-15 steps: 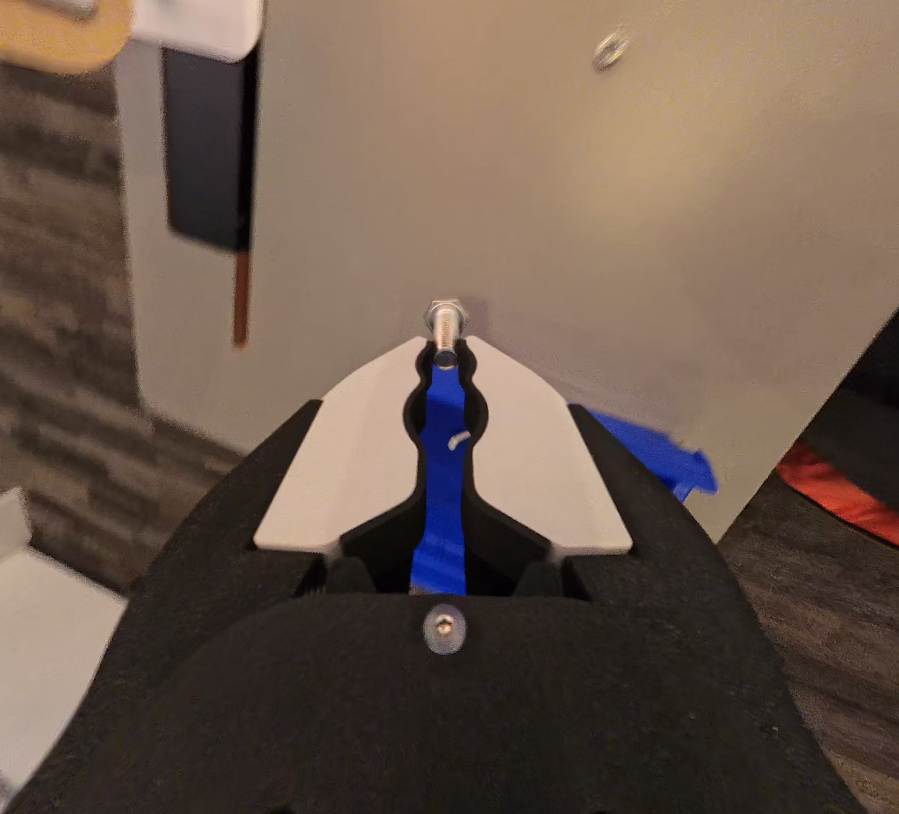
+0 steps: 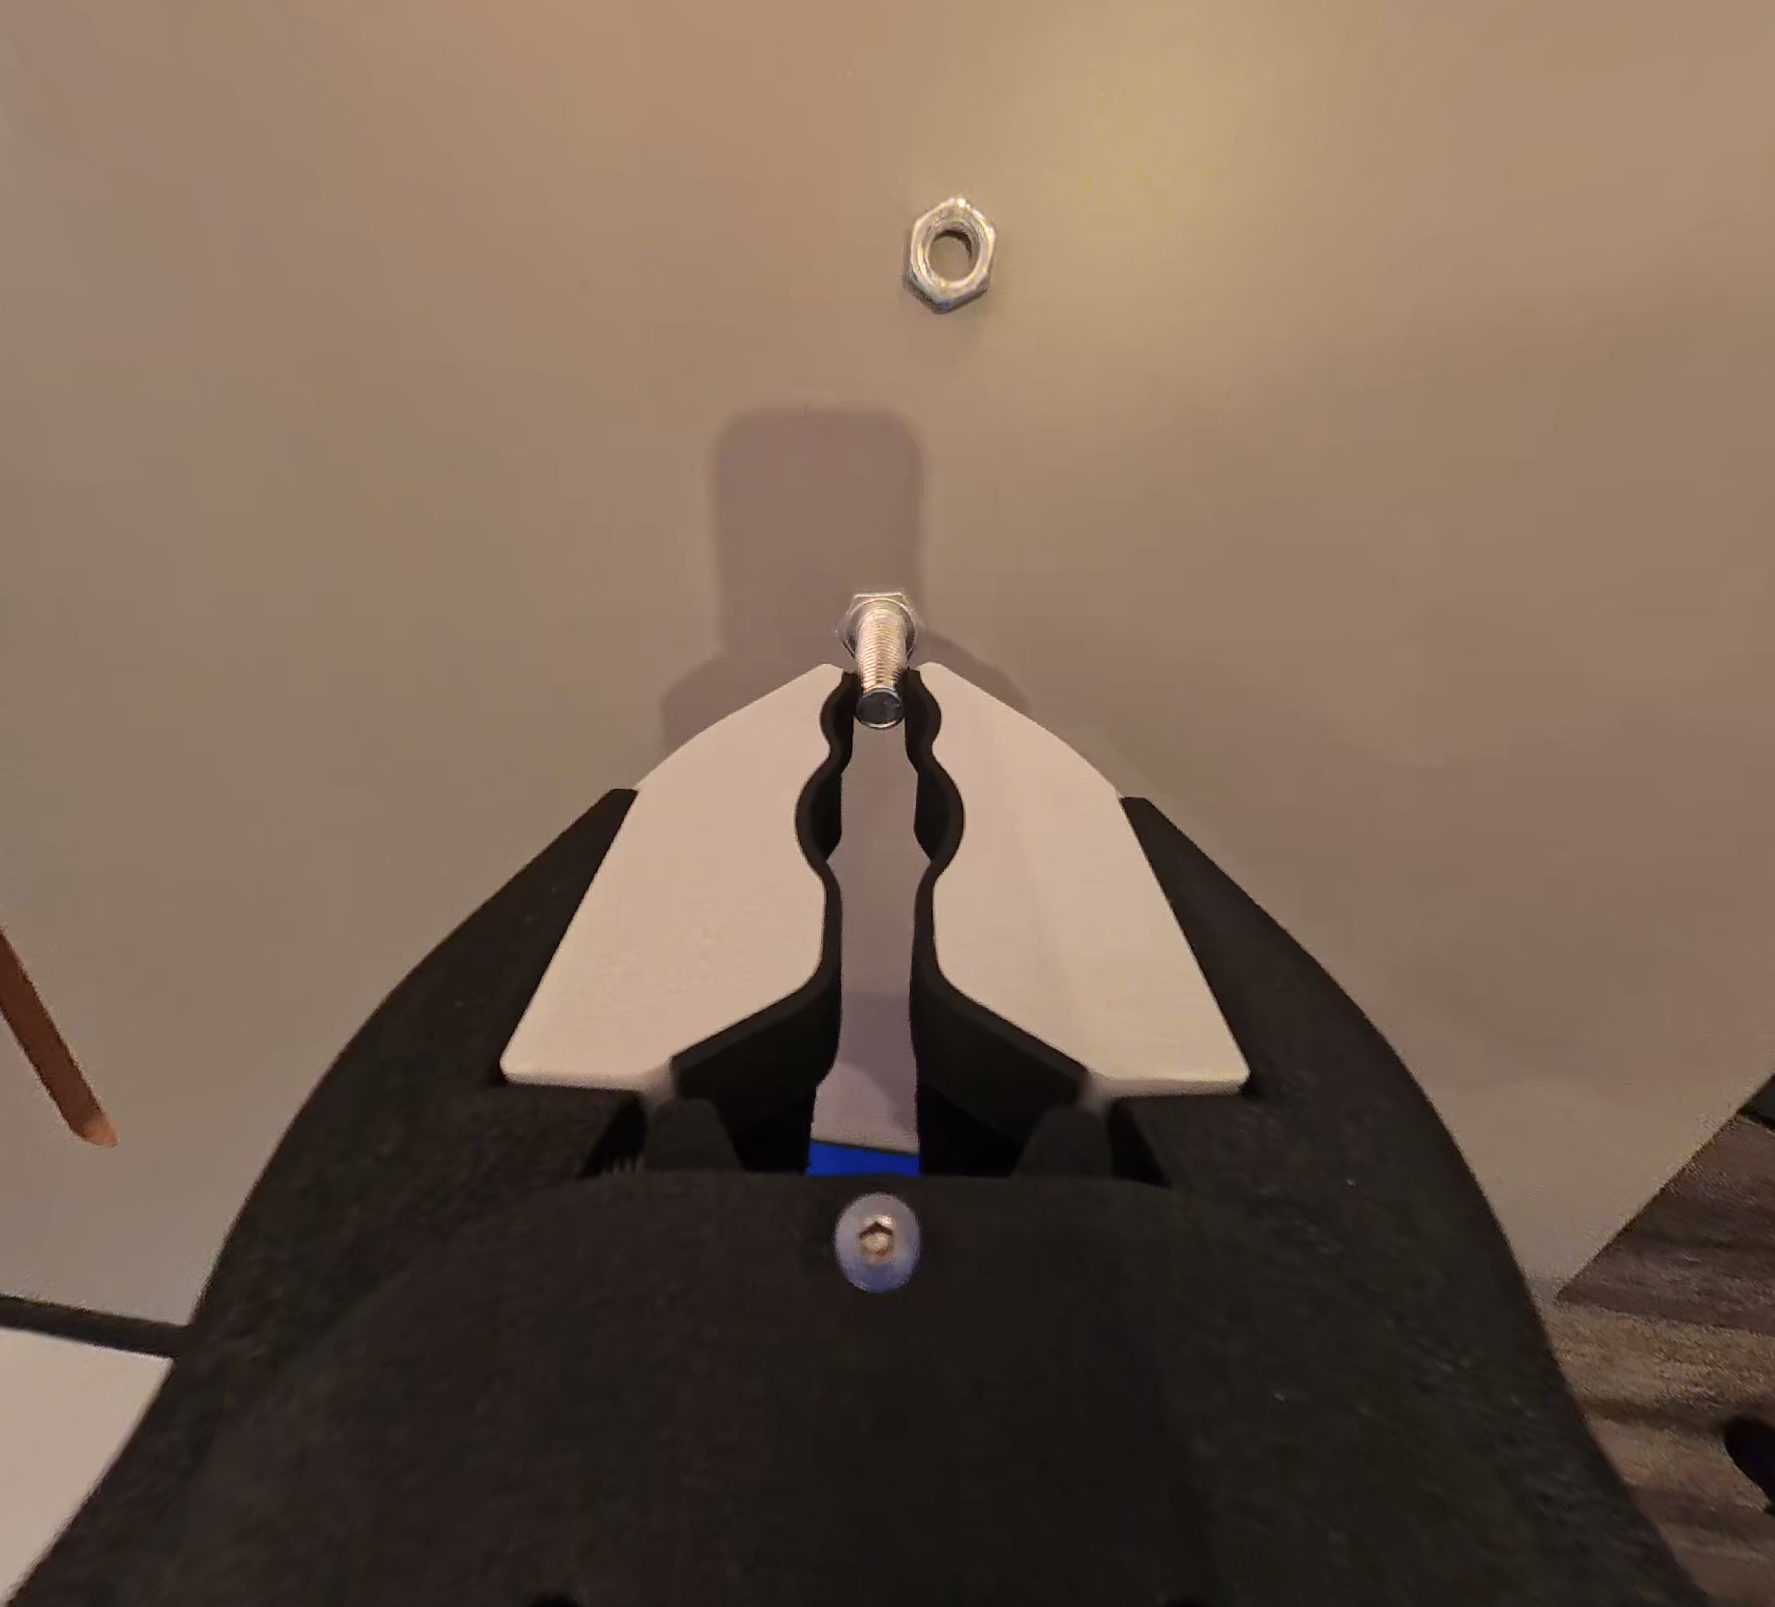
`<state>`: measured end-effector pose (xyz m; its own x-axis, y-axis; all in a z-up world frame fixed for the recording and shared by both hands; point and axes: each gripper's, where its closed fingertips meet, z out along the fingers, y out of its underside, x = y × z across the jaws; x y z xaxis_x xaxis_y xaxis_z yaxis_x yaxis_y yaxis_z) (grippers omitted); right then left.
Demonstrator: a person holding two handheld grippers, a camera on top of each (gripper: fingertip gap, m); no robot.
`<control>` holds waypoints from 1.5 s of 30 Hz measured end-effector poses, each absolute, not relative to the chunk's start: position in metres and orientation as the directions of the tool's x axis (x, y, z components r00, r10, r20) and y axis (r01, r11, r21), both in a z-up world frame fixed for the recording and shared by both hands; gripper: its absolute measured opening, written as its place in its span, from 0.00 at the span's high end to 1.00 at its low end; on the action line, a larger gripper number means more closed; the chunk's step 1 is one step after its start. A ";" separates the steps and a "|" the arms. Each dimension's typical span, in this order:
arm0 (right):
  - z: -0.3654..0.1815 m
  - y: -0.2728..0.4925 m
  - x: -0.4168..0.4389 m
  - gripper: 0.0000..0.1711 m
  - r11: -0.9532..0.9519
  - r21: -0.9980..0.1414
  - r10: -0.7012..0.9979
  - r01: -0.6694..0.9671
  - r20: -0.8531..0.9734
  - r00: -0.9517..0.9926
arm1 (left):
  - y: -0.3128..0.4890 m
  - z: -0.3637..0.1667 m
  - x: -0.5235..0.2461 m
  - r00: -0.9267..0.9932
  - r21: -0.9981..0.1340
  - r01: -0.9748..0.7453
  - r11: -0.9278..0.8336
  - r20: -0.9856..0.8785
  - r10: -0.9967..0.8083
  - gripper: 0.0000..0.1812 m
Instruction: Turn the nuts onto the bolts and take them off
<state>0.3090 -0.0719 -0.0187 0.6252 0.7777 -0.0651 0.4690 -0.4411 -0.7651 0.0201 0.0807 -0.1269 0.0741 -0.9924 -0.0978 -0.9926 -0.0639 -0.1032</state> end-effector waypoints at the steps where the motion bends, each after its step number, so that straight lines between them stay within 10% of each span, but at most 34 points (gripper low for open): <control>1: -0.020 -0.072 0.310 0.94 -0.445 -0.765 0.776 0.466 -0.069 0.628 | 0.080 -0.129 0.021 0.075 -0.100 -0.993 -0.066 -0.090 -0.993 0.95; 32: -0.034 -0.072 0.317 0.94 -0.472 -0.765 0.770 0.438 -0.116 0.628 | 0.068 -0.151 0.024 0.079 -0.079 -0.994 -0.075 -0.045 -0.996 0.94; 39: -0.038 -0.058 0.299 0.95 -0.444 -0.799 0.797 0.406 -0.144 0.587 | 0.073 -0.134 0.023 0.135 -0.184 -0.976 -0.116 -0.092 -0.987 0.76; 45: -0.032 0.004 0.177 0.89 -0.146 -0.942 0.952 0.302 -0.051 0.301 | 0.061 -0.054 0.001 0.395 -0.557 -0.796 -0.237 -0.181 -0.901 0.74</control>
